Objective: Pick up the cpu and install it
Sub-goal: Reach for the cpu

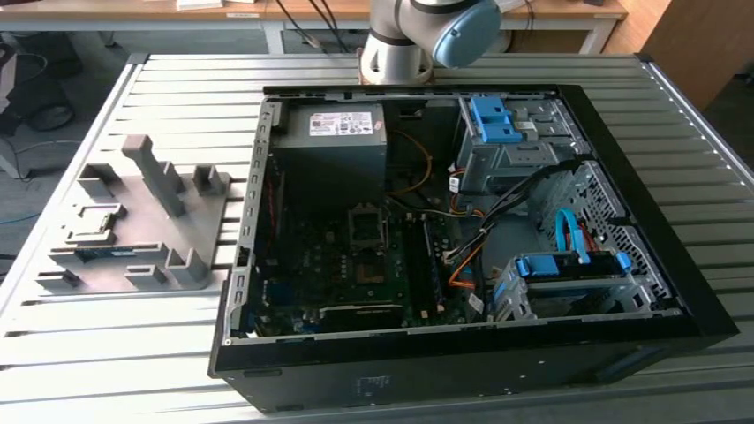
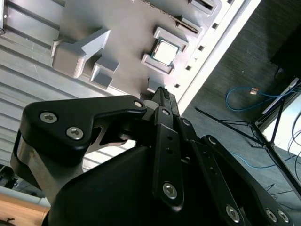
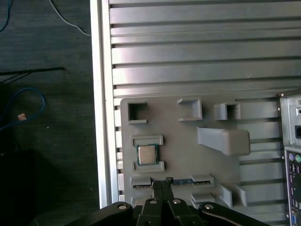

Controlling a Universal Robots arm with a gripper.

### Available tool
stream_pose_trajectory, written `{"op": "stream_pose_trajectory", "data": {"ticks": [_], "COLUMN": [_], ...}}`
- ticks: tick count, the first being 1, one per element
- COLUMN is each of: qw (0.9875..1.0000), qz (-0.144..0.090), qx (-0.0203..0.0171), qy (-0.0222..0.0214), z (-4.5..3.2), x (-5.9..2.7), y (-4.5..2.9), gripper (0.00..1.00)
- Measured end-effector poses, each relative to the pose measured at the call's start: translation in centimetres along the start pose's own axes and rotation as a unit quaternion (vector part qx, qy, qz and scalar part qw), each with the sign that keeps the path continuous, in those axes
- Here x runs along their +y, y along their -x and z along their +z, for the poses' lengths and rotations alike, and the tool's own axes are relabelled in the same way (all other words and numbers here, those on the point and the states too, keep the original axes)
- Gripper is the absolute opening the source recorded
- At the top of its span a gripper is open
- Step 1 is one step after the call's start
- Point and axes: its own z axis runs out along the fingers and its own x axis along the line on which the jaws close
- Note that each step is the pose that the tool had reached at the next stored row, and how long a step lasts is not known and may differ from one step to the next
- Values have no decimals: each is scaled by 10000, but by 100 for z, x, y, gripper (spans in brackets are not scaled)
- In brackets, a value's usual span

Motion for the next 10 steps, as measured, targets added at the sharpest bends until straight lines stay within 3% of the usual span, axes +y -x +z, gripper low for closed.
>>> {"op": "stream_pose_trajectory", "data": {"ticks": [10], "qw": [10000], "qz": [0], "qx": [0], "qy": [0], "z": [82], "x": [-4], "y": [-2], "gripper": [10]}}
